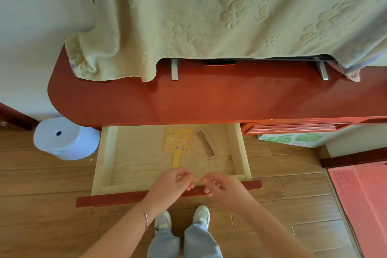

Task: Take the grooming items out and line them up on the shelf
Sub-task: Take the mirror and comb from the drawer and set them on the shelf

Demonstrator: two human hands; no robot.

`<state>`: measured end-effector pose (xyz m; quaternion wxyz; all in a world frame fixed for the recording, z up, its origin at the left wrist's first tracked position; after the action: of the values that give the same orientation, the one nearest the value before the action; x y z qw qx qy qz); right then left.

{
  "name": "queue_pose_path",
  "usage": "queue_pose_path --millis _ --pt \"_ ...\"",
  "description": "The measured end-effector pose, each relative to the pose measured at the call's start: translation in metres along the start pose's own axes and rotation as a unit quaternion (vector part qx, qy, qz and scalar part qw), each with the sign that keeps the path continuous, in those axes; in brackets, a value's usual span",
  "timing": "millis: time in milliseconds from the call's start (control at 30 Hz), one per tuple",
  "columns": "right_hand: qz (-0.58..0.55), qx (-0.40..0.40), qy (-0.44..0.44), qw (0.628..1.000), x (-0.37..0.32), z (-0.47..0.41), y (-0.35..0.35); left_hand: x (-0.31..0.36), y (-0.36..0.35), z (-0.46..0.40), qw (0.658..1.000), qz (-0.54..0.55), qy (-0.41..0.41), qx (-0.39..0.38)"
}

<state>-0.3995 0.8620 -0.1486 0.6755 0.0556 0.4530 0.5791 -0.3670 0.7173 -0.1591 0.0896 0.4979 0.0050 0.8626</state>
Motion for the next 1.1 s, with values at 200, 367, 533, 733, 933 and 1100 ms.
queue_pose_path --millis 200,367,533,733,933,1100 --pt "0.052 0.054 -0.106 0.991 0.02 -0.071 0.027 -0.02 0.037 -0.071 0.979 -0.157 0.063 0.114" --pt "0.094 0.072 -0.171 0.978 0.043 -0.112 0.023 -0.051 0.045 -0.091 0.963 -0.15 0.147 0.169" --pt "0.122 0.083 -0.225 0.963 0.058 -0.13 0.016 -0.06 0.039 -0.097 0.934 -0.293 0.166 0.121" --pt "0.125 0.091 -0.251 0.956 0.065 -0.139 0.007 -0.069 0.038 -0.102 0.916 -0.351 0.169 0.092" --pt "0.13 0.077 -0.26 0.954 0.069 -0.143 0.006 -0.074 0.039 -0.104 0.92 -0.325 0.184 0.116" --pt "0.056 0.063 -0.268 0.96 0.074 -0.144 0.002 -0.075 0.037 -0.105 0.921 -0.32 0.184 0.125"
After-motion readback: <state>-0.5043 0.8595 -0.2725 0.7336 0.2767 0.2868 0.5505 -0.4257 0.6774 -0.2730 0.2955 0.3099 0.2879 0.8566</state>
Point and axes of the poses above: each hand's wrist, its own z-axis away from the middle knuckle, its own y-axis out of the back of the hand, x = y × z, the point moved 6 cm from there along -z, towards the middle knuckle, and after that the axes turned 14 degrees about z, right-handed, at the moved point
